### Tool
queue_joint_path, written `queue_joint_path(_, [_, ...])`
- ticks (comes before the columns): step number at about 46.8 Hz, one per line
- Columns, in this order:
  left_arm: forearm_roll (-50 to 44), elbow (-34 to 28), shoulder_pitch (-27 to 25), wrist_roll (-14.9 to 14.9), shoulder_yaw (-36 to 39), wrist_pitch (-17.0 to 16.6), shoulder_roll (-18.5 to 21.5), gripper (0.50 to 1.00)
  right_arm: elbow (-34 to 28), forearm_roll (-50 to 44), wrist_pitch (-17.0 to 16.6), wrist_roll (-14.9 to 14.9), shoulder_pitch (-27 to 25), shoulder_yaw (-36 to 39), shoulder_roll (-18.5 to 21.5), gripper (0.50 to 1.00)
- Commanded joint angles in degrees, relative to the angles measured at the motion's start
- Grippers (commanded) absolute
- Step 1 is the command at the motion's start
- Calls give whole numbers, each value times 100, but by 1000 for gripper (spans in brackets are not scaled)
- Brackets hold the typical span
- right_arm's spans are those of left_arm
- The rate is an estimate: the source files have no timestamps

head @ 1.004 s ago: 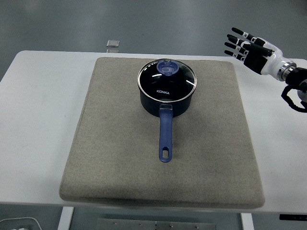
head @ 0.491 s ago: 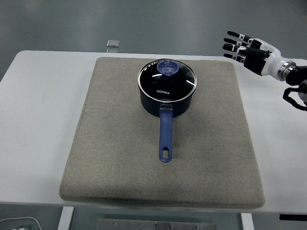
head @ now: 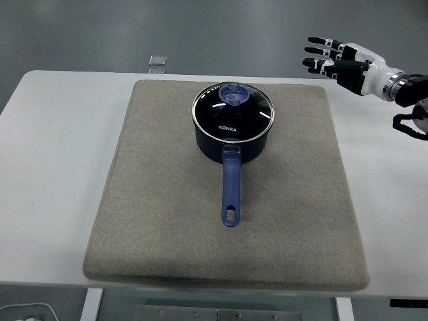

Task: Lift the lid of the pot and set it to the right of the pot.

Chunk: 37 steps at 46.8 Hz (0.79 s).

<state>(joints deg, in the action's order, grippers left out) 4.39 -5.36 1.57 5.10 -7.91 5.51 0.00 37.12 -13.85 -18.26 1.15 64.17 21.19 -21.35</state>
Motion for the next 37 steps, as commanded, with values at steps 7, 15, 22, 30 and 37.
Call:
queue_joint_path(7, [0,0,1,0,0,2,0,1000,339,-1013,68,8,140,-10,-1,913])
queue_joint_path(15, [9,0,1,0,0,2,0,1000,647,-2006,68,44,307,-71,-1,913])
queue_joint_path(22, [0,0,1,0,0,2,0,1000,902,-2534,77,44,553,-361,-1,913])
queue_joint_path(30, [0,0,1,0,0,2,0,1000,955,-2807,86,44,887,-932,-1,913])
queue_joint_path(37, [0,0,1,0,0,2,0,1000,955,-3061,77,44,1133,-1143,210,913])
